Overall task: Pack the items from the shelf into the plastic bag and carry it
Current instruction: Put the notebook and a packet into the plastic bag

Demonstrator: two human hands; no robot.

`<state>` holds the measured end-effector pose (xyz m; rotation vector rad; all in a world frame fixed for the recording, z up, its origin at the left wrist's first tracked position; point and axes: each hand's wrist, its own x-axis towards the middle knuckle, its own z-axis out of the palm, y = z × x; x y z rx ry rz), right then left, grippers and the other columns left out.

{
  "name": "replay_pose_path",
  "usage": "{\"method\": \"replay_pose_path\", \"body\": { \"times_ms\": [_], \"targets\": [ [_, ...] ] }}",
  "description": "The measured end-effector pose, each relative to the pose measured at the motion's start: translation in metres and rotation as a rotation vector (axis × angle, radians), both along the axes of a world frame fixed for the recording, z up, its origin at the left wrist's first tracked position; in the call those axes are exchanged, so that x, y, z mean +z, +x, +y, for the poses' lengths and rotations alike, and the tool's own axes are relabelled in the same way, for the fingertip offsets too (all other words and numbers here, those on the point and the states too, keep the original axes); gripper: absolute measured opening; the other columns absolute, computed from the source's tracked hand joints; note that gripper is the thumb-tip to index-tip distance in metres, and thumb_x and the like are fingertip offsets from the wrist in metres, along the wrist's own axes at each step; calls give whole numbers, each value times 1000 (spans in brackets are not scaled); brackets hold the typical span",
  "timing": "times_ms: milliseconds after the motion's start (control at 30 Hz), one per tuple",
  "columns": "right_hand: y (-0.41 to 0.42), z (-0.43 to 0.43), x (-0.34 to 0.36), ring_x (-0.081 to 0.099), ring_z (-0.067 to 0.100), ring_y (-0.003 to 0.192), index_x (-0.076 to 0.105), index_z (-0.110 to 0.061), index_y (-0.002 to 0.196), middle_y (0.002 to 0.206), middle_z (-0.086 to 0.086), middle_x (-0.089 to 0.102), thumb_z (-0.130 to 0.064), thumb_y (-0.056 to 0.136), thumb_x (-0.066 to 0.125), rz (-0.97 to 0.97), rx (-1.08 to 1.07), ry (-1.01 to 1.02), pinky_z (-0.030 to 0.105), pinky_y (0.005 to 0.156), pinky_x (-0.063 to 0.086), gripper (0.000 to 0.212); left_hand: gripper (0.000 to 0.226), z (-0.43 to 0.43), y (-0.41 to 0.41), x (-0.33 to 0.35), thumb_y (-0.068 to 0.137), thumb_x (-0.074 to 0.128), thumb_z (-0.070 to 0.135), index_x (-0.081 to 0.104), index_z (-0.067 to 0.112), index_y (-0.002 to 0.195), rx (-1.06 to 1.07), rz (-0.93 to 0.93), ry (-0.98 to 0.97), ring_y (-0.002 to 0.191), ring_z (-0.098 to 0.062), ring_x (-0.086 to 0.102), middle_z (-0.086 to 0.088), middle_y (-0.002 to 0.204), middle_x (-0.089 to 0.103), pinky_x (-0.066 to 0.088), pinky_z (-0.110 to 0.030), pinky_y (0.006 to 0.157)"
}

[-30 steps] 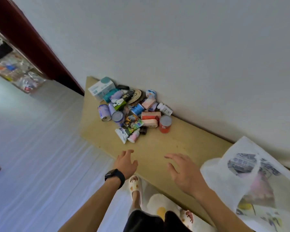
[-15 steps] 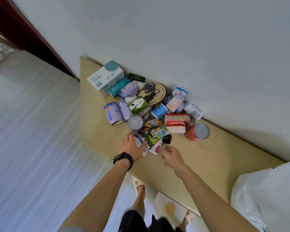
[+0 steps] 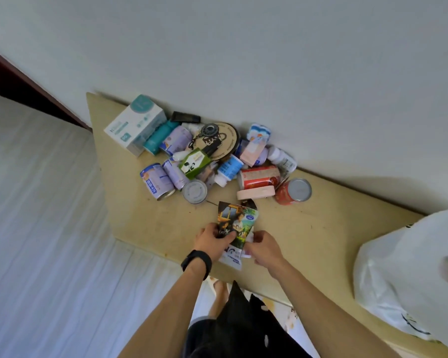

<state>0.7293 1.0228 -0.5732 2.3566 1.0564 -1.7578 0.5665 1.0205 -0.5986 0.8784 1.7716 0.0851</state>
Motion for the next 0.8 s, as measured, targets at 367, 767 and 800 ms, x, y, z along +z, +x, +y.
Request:
{"method": "replay_pose_path", "body": {
  "times_ms": [367,767,800],
  "targets": [
    [46,-60,7,59,25,101,51,-17,131,116,2,60,-31,82,74,-72,-1,167,31,81,45,56,22,-55,-7,25,87,72,27,56,23,102,194,-48,99,92,-21,68,4,96,70,55,-40,85],
    [237,-146,195,72,24,101,62,-15,120,110,8,74,-11,80,77,443,-742,612,42,86,58,43,12,-22,178,204,85,75,22,67,20,93,33,-231,655,72,5,67,10,82,73,50,-13,62],
    [256,-158,209,72,24,101,63,-16,120,109,7,74,-13,78,77,442,-781,669,42,85,56,45,12,-18,207,223,84,76,21,66,22,91,5,-263,720,72,5,67,12,81,72,49,-10,61]
  ]
}}
